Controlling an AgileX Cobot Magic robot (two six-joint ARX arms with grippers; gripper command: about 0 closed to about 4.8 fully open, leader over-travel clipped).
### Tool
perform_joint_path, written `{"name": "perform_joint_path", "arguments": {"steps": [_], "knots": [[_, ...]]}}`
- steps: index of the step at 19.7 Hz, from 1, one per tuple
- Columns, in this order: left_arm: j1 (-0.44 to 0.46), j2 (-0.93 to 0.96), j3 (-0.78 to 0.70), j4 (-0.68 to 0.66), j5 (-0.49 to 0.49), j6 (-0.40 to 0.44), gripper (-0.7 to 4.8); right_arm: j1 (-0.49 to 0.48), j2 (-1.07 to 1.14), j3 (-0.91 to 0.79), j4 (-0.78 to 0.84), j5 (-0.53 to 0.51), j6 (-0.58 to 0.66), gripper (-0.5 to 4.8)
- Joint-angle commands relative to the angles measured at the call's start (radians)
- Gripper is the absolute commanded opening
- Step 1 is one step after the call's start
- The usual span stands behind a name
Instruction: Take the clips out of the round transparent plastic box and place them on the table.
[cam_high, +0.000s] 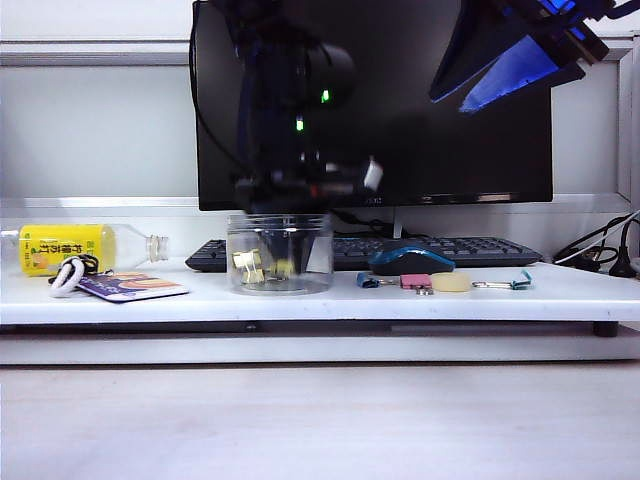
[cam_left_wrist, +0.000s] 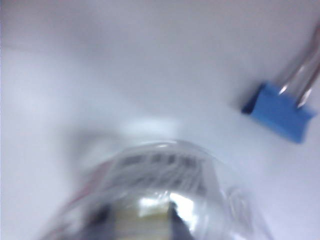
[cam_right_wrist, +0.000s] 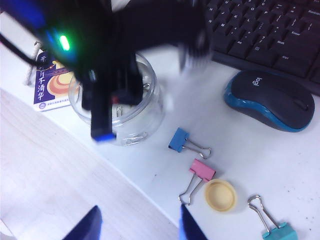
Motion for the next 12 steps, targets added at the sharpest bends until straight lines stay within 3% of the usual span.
{"name": "perform_joint_path", "arguments": {"steps": [1,12], "knots": [[-0.002,-0.021,0.072,-0.030,0.028,-0.034,1.29,0.000,-0.001,0.004,0.014,0.001,-0.003,2.03],[0.000,-0.103,0.078,-0.037,0.064,-0.028,1.29,-0.015,-0.002,0.005,0.006,0.087,-0.026,2.03]]}}
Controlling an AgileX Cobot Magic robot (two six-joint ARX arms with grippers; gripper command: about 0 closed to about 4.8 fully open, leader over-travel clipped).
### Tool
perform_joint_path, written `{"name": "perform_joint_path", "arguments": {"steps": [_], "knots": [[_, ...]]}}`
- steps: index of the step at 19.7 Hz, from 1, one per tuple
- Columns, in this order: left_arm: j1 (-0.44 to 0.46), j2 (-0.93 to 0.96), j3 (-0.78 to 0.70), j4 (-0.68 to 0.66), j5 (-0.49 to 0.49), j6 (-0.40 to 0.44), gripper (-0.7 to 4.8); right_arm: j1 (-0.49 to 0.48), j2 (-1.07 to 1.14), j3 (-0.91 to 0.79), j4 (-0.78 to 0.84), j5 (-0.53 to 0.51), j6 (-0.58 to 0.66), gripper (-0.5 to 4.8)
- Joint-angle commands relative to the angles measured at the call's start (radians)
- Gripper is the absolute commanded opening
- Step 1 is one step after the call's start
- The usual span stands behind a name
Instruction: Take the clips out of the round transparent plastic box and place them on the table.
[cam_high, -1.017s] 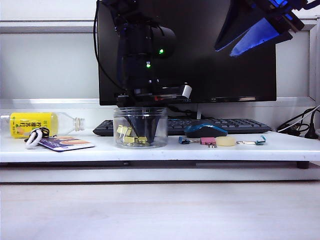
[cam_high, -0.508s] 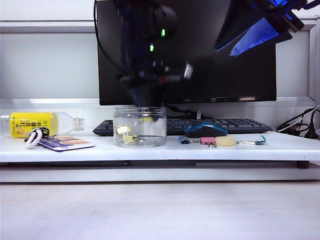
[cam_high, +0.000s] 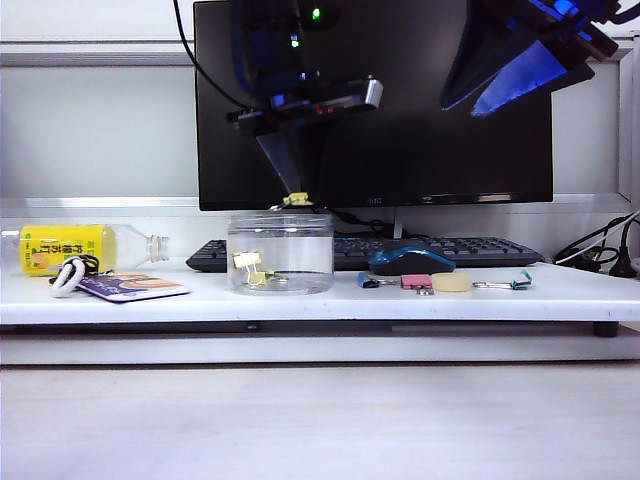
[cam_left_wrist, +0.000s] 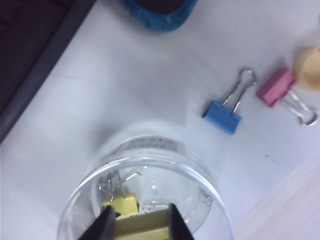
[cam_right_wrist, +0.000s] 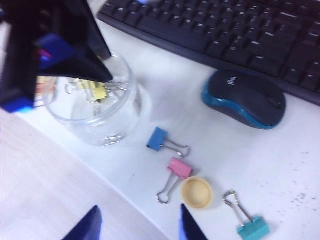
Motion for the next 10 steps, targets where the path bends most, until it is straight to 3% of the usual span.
{"name": "perform_joint_path", "arguments": {"steps": [1,10], "knots": [[0.014,-0.018,0.005,-0.004,-0.003,0.013,1.29,-0.023,-0.002,0.005,0.000,0.009,-0.004,2.03],[0.202,-0.037,0.005,-0.059,0.023,-0.027,1.29,-0.066,-0.002,0.006,-0.016,-0.010,-0.003,2.03]]}}
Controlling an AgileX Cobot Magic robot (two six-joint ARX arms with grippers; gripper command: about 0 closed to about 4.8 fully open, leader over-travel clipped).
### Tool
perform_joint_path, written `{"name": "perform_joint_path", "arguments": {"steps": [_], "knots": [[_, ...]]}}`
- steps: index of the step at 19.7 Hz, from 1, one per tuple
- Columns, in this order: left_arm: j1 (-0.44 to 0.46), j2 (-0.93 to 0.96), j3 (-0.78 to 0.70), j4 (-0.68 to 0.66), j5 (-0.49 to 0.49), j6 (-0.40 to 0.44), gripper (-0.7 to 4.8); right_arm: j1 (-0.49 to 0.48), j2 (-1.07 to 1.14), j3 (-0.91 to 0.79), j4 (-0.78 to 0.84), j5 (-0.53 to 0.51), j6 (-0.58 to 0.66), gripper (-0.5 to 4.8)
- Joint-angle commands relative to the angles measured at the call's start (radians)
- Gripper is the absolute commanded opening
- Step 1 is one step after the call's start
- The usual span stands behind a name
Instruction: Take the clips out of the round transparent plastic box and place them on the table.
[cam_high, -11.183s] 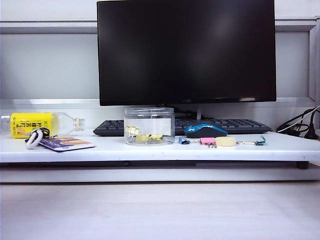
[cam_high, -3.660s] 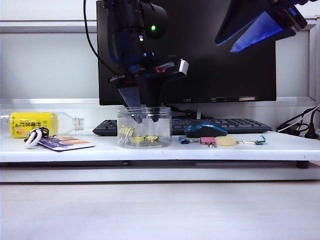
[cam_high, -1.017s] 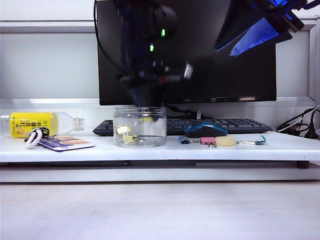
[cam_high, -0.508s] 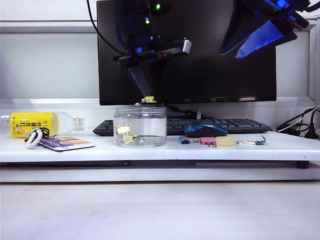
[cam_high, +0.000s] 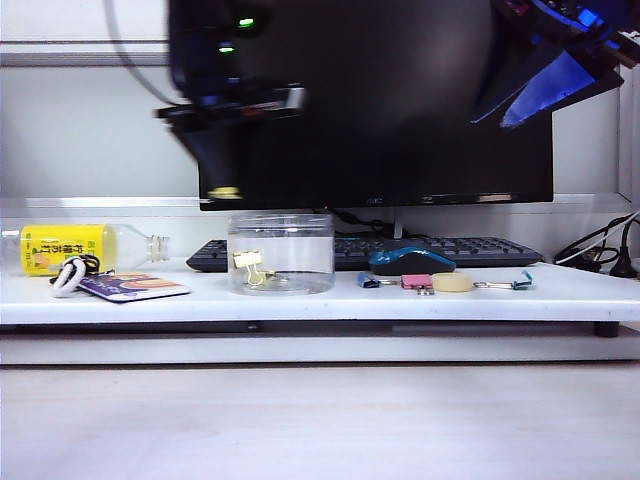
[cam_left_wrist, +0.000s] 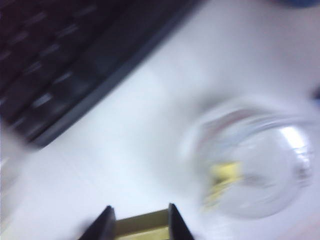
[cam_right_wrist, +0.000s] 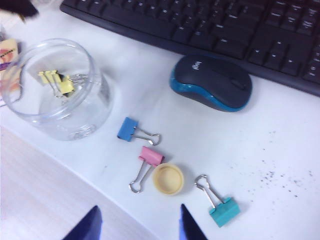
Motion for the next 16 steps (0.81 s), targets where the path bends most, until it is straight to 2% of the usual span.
{"name": "perform_joint_path", "arguments": {"steps": [1,3,16], "knots": [[0.042,-0.010,0.004,-0.026,0.049,-0.021,1.29,0.000,-0.003,0.006,0.026,-0.035,-0.003,2.03],[0.058,-0.010,0.003,-0.027,0.084,-0.028,1.29,0.000,-0.003,0.006,0.044,-0.043,-0.002,2.03],[0.058,0.094,-0.022,-0.094,0.092,-0.019,1.29,0.000,-0.003,0.006,0.048,-0.055,0.001,2.03]]}}
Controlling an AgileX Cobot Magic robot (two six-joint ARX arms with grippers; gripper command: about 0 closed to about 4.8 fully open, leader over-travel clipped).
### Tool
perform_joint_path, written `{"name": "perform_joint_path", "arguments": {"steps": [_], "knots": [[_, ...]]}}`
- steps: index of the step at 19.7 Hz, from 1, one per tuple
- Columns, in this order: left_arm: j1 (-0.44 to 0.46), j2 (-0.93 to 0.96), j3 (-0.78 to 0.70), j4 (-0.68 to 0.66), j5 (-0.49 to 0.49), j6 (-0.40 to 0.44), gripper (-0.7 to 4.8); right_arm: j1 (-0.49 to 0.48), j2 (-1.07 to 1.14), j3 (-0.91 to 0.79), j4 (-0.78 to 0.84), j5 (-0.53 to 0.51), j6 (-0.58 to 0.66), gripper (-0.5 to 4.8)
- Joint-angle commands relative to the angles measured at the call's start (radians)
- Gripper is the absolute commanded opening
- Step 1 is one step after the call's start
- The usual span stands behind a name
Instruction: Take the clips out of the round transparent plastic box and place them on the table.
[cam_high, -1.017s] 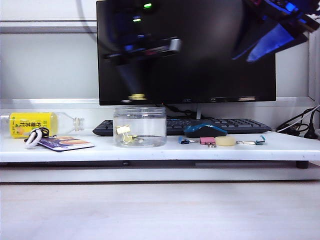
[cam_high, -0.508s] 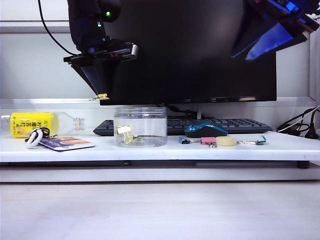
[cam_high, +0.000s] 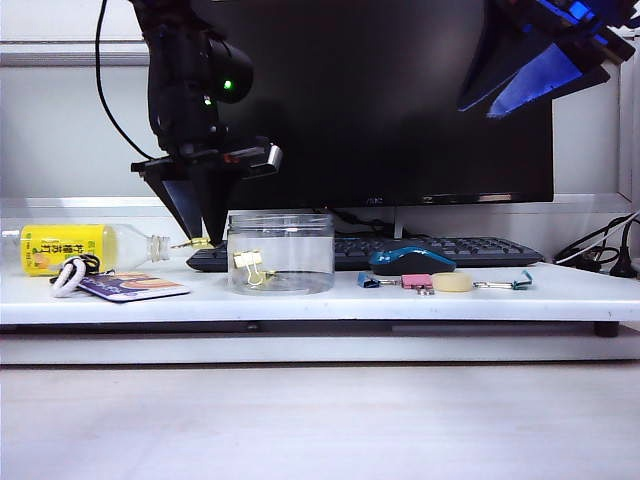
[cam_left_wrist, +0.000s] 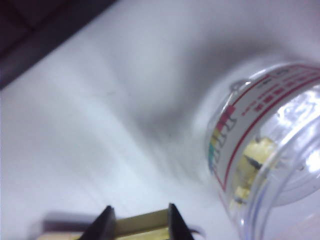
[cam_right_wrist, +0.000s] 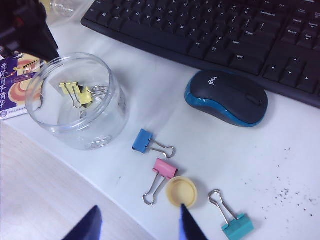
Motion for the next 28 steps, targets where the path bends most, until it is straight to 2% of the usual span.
{"name": "perform_joint_path", "arguments": {"steps": [1,6,10,11,14,17,20,22,25,28], "knots": [[0.000,-0.008,-0.024,0.005,0.003,0.002,1.29,0.000,-0.003,0.006,0.011,-0.003,0.000,2.03],[0.004,0.002,-0.035,0.017,0.003,0.004,1.36,0.000,-0.003,0.006,0.008,-0.003,0.000,2.03],[0.004,0.002,-0.034,0.029,0.002,0.003,2.39,0.000,-0.003,0.006,0.002,-0.009,0.000,2.03],[0.004,0.002,-0.034,0.031,0.002,0.003,2.47,0.000,-0.003,0.006,0.002,-0.013,0.000,2.03],[0.004,0.002,-0.034,0.035,-0.005,0.000,2.47,0.000,-0.003,0.006,-0.002,-0.014,0.000,2.03],[0.004,-0.007,-0.029,0.032,-0.066,-0.024,2.47,0.000,-0.003,0.006,-0.005,-0.014,0.000,2.03],[0.003,-0.057,-0.029,0.036,-0.061,-0.026,2.47,0.000,-0.003,0.006,-0.005,-0.014,0.000,2.03],[-0.003,-0.107,-0.029,0.041,-0.021,-0.025,2.47,0.000,-0.003,0.006,-0.004,-0.014,0.000,2.03],[-0.016,-0.177,-0.029,0.035,0.129,0.003,2.47,0.000,-0.003,0.006,0.004,-0.014,0.000,2.03],[-0.071,-0.198,-0.029,0.026,0.157,0.034,2.47,0.000,-0.003,0.006,0.015,-0.014,0.000,2.03]]}}
